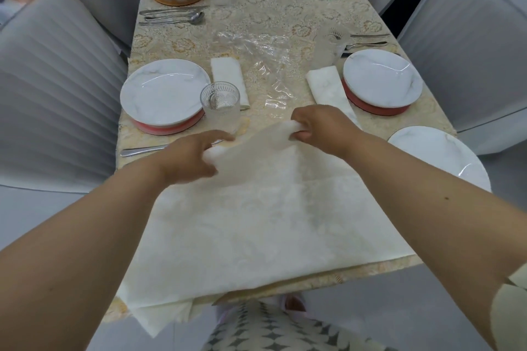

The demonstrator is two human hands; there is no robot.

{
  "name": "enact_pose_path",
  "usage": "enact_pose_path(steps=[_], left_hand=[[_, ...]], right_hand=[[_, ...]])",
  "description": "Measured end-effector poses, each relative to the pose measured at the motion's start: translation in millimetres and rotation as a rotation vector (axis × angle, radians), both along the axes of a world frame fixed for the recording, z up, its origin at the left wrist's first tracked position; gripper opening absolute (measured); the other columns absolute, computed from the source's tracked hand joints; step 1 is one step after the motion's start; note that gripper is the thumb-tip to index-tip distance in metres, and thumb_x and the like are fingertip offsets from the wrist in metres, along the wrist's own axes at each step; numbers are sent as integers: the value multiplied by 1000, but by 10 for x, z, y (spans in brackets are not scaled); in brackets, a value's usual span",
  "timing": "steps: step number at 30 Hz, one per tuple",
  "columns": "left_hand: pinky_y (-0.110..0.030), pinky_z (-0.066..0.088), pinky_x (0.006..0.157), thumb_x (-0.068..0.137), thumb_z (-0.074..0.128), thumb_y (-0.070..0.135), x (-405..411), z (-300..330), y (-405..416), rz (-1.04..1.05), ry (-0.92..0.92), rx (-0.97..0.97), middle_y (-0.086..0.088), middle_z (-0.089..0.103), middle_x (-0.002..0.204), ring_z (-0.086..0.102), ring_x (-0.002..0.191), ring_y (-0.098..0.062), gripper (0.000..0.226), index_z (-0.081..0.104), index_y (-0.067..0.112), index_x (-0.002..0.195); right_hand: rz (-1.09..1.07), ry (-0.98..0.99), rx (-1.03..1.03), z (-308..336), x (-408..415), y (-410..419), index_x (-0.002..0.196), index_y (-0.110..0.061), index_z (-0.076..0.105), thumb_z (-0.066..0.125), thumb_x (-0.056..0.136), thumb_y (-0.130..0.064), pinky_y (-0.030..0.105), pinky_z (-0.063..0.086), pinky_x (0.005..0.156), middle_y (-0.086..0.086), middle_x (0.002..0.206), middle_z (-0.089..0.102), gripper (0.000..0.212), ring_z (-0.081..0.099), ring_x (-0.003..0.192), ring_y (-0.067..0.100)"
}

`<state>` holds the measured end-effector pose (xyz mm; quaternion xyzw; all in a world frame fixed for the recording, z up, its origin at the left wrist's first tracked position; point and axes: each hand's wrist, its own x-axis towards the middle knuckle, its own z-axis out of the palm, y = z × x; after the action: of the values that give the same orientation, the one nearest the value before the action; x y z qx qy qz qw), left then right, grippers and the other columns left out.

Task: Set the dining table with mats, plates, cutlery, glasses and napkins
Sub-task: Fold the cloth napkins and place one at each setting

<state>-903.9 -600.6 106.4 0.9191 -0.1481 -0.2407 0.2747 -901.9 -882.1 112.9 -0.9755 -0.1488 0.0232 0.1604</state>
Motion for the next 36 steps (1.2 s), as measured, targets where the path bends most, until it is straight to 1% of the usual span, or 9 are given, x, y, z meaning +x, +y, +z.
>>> enact_pose_path(steps=[3,9,13,16,20,26,28,33,36], left_hand=[[-29,40,67,81,71,24,-2,122,-9,-57,-194,148,3,61,81,61,90,-27,13,62,18,87],[-40,47,77,61,46,49,-123,289,157,-186,-564,155,-3,64,89,56,90,-29,51,69,8,80],[-29,34,62,60,67,35,-397,420,217,-333,-654,241,8,48,53,48,59,-22,20,53,22,55],[-28,30,66,62,81,30,-664,399,186,-380,-547,374,14,35,52,39,57,-16,39,42,32,57],[-26,26,77,82,67,44,-933,255,158,-461,-432,555,14,41,67,41,75,-10,15,61,31,80],[-17,37,67,84,68,38,-1170,163,234,-325,-141,512,13,62,80,55,81,-9,15,71,25,91],[-23,47,75,83,70,35,-1238,155,246,-289,-52,487,10,67,89,59,86,-9,14,73,24,92],[-20,45,74,85,70,29,-1355,155,199,-280,66,519,12,64,88,54,81,-7,16,73,23,99],[-21,46,73,83,71,36,-1377,153,207,-257,93,523,14,64,86,56,81,-7,16,73,26,95]], right_hand=[[5,87,-33,108,-59,-112,93,-10,60,73,80,-23,35,38,69,2,85,57,23,50,80,21],[-17,22,-135,177,-312,-336,78,-12,60,69,80,-18,32,33,59,1,77,56,10,51,75,23],[46,80,-204,239,-653,-316,74,-22,50,67,82,-23,30,37,62,-7,75,52,19,48,74,17],[100,194,-316,145,-894,-279,77,-28,46,64,84,-25,27,33,62,-10,78,50,19,47,76,13],[148,339,-315,-35,-1139,-249,82,-29,50,62,86,-21,26,36,65,-12,82,51,15,48,79,11],[132,398,-258,-136,-1407,-333,93,-21,69,61,88,-21,26,45,74,-12,86,59,9,55,84,11],[131,401,-223,-148,-1500,-362,94,-21,70,62,88,-21,25,44,74,-14,81,53,10,53,82,9],[165,420,-170,-264,-1682,-301,95,-23,71,57,86,-15,15,36,64,-15,75,48,19,49,78,8],[147,448,-144,-288,-1712,-280,92,-23,71,55,83,-11,19,42,67,-14,77,54,22,51,78,8]])
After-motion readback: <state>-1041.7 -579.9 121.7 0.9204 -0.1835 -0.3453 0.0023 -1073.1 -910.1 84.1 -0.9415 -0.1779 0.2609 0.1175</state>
